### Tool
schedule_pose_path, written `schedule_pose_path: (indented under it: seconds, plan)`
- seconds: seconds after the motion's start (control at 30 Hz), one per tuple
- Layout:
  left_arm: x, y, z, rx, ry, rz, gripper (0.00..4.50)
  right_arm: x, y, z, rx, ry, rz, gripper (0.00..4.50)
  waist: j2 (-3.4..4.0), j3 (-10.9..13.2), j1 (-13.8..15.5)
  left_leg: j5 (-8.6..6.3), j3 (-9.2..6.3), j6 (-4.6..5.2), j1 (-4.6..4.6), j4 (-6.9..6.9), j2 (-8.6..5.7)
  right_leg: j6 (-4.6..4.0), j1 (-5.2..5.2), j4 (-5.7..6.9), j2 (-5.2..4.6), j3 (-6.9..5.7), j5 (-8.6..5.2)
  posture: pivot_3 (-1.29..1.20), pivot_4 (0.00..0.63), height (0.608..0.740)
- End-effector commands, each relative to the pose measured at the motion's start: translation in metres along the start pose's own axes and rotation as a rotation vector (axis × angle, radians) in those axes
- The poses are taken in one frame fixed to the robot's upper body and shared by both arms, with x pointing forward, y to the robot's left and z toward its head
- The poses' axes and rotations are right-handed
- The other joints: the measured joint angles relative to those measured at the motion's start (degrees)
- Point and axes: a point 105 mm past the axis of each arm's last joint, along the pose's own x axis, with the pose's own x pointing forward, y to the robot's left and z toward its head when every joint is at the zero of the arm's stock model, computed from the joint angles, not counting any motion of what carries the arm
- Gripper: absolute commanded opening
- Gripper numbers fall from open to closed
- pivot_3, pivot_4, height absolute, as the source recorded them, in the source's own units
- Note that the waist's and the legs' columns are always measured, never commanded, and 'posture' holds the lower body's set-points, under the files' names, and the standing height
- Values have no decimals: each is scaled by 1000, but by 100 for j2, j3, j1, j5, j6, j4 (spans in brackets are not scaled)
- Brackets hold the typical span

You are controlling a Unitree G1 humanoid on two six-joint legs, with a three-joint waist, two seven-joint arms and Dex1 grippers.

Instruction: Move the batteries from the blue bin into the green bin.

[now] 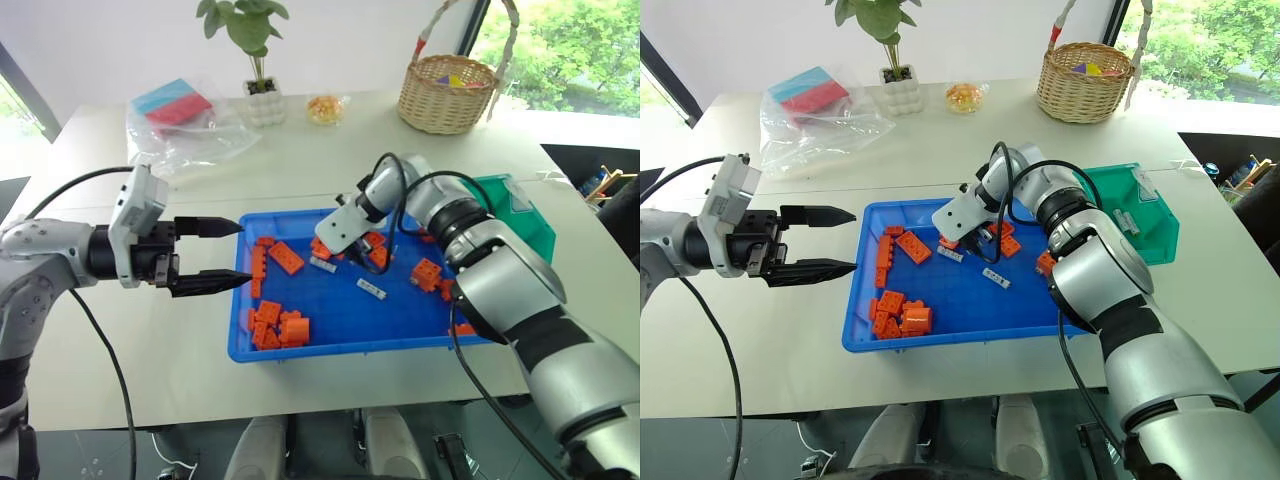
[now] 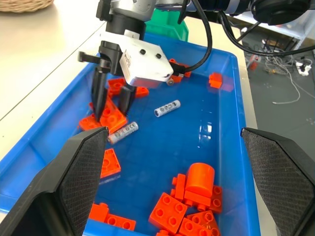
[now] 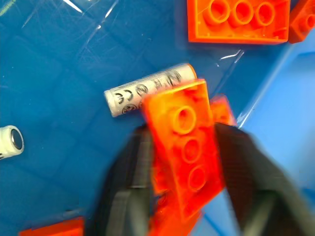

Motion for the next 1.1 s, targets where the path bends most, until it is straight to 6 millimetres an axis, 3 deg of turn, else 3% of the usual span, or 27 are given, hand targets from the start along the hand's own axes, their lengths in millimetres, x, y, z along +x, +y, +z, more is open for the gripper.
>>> schedule_pose_path:
  seconds: [0.03,0.23,0.47,0.67,0.73,0.97,1.1]
  plan:
    - [-2,1,10,51,-18,7,4500,-9,-9,3,-12,-5,-34,1007,0,0,-1,0,0,0,1,0,0,0,1,0,0,0,0,0,150,702]
    - [-2,3,12,54,-16,4,4500,-19,-12,6,27,-60,-54,1007,0,0,1,0,0,0,1,0,0,0,2,0,0,0,0,0,150,702]
    - [-1,7,12,58,-13,-2,4500,-45,-14,2,55,-95,-145,1007,0,0,10,0,0,0,1,0,0,0,2,0,0,0,0,0,150,702]
    - [-1,8,10,56,-3,-13,4500,-73,15,-27,169,-42,-232,1007,0,0,44,-8,0,14,1,2,-2,0,6,-2,-3,-1,0,0,150,702]
    - [-1,9,10,55,-2,-17,4500,-78,24,-28,240,-55,-253,1007,0,0,42,-13,1,24,0,3,-2,0,6,-2,-4,-1,0,0,150,702]
    - [5,11,9,62,0,-46,4500,-83,21,28,676,-232,-413,1007,2,1,0,-15,3,28,0,0,8,-8,-6,14,0,3,-3,0,150,702]
    - [6,12,9,57,3,-58,4500,-75,22,64,828,-335,-427,1007,-1,-2,67,-16,-1,29,-2,7,4,-8,-2,11,-4,0,-4,0,150,702]
